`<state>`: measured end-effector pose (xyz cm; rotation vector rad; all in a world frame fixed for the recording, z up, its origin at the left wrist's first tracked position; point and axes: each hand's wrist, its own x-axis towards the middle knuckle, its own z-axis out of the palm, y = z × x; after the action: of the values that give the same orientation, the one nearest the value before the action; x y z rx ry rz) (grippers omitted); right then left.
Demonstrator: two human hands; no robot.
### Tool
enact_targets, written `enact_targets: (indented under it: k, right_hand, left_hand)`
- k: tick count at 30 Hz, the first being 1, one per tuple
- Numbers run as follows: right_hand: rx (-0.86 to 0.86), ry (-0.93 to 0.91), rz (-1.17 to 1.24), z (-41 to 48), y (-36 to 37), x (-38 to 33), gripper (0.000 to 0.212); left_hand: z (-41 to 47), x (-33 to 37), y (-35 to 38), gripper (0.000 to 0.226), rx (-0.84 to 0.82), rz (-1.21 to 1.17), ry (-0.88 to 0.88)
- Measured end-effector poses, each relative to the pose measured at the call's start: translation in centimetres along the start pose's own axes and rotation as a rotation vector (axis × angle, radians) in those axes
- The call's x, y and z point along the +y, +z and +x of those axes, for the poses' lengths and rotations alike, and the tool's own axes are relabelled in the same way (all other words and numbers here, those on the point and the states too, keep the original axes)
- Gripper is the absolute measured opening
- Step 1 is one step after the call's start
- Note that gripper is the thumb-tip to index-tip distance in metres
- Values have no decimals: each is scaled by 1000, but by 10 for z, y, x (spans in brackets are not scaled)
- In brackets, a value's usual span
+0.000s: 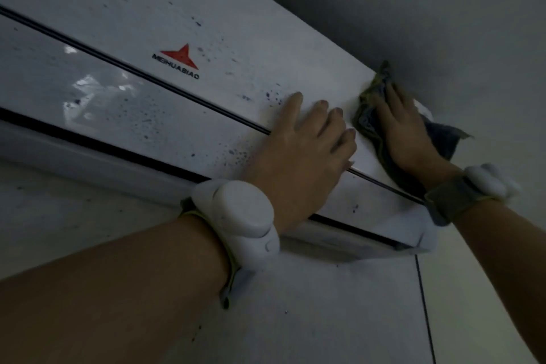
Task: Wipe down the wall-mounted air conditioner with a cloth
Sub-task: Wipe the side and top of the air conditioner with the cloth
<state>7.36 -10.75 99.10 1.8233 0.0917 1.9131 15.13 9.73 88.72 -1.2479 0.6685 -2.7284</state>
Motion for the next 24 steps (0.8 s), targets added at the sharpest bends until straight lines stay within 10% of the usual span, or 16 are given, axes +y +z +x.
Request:
enact_targets:
  k: [5, 16, 24]
  right_hand:
    - [33, 223, 285, -40, -8, -29, 93]
    - [88, 318, 339, -92, -16, -78, 58]
    - [-91, 36, -54, 10, -7, -22, 70]
  left_hand:
    - [0, -1, 1, 41, 30, -1, 4]
    - [0, -4, -5, 50, -81, -21, 14]
    - [2, -3, -5, 45, -133, -78, 4]
